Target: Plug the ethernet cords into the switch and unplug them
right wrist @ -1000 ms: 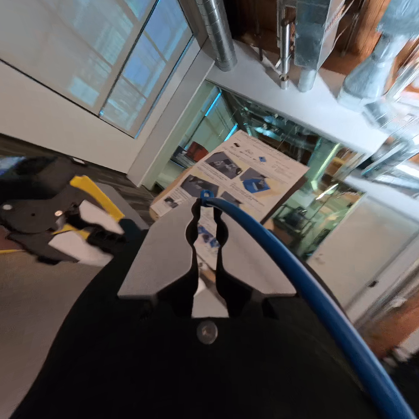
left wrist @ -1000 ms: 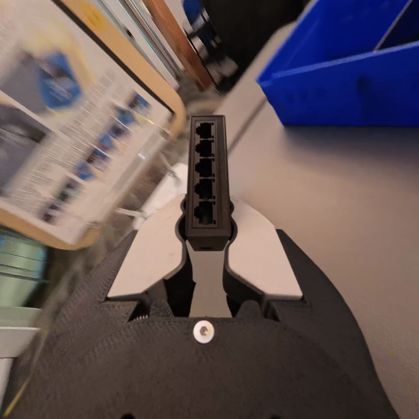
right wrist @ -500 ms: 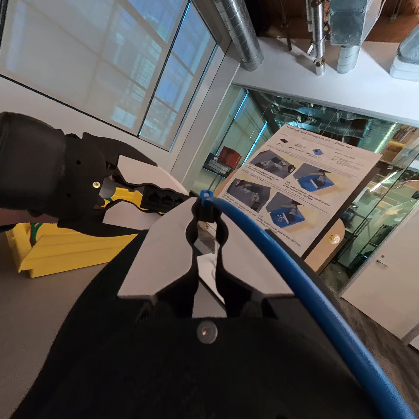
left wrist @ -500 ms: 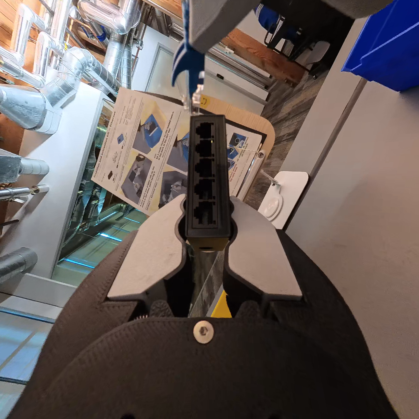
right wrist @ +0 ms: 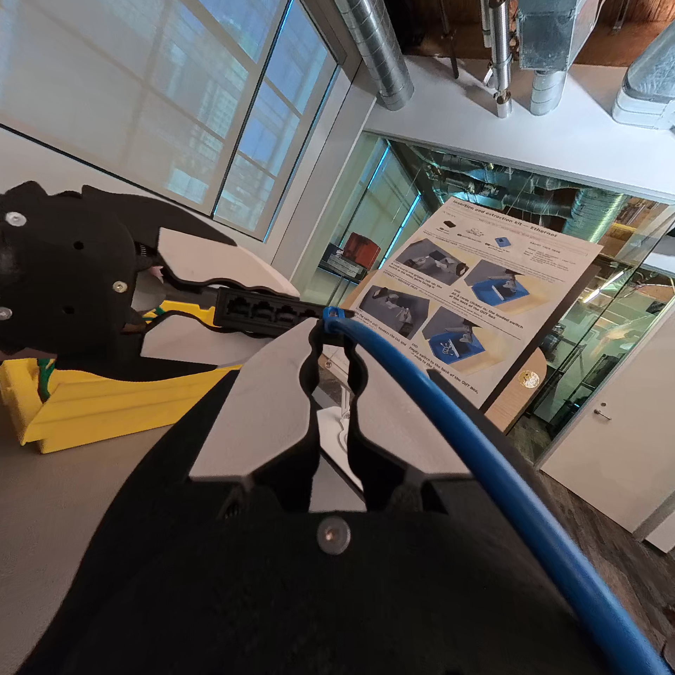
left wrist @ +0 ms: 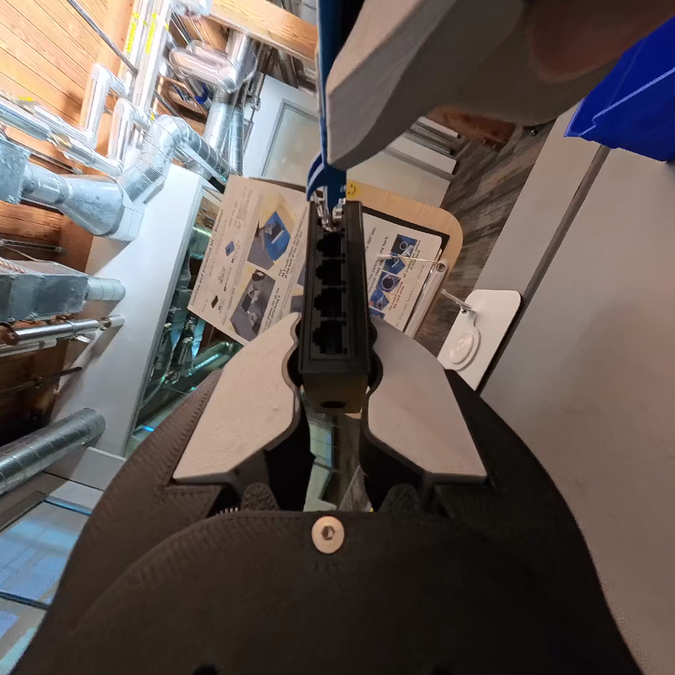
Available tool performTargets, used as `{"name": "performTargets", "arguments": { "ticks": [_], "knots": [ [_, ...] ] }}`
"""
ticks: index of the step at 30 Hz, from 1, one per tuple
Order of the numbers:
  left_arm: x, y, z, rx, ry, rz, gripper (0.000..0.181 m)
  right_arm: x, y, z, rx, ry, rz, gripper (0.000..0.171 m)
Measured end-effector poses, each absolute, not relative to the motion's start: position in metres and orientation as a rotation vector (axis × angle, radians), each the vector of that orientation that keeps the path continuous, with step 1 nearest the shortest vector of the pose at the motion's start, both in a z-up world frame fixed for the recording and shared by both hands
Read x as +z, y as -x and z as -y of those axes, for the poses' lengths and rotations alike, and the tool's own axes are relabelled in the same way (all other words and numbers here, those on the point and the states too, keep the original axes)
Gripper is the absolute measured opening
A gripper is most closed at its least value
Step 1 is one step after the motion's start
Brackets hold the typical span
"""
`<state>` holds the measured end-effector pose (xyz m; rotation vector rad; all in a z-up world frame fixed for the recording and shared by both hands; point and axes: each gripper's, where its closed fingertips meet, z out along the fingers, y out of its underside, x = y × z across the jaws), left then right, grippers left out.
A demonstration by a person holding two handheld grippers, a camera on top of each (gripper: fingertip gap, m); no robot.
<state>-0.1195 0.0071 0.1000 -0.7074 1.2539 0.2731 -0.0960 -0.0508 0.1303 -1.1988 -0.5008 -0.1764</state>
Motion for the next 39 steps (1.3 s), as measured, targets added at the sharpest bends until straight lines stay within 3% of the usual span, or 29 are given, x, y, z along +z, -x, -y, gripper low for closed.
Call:
{"name": "performTargets", "arguments": {
  "ticks": [18, 23, 24, 31, 39],
  "knots": [
    [0.125, 0.131, 0.04, 0.383, 0.487, -1.283, 0.028, 0.143, 0.102, 0.068, 0.27, 1.068, 0.502, 0.011],
    [0.133, 0.133, 0.046, 0.262, 0.526, -1.249, 0.028, 0.154, 0.109, 0.086, 0.018, 0.918, 0.509, 0.012],
    [0.136, 0.134, 0.05, 0.247, 0.507, -1.223, 0.028, 0.159, 0.112, 0.093, -0.052, 0.887, 0.521, 0.005],
    [0.146, 0.134, 0.066, 0.151, 0.503, -1.166, 0.031, 0.176, 0.127, 0.118, -0.278, 0.78, 0.554, 0.011],
    [0.156, 0.143, 0.066, 0.298, 0.401, -1.086, 0.028, 0.177, 0.13, 0.115, -0.236, 0.843, 0.578, 0.006]
  ]
}}
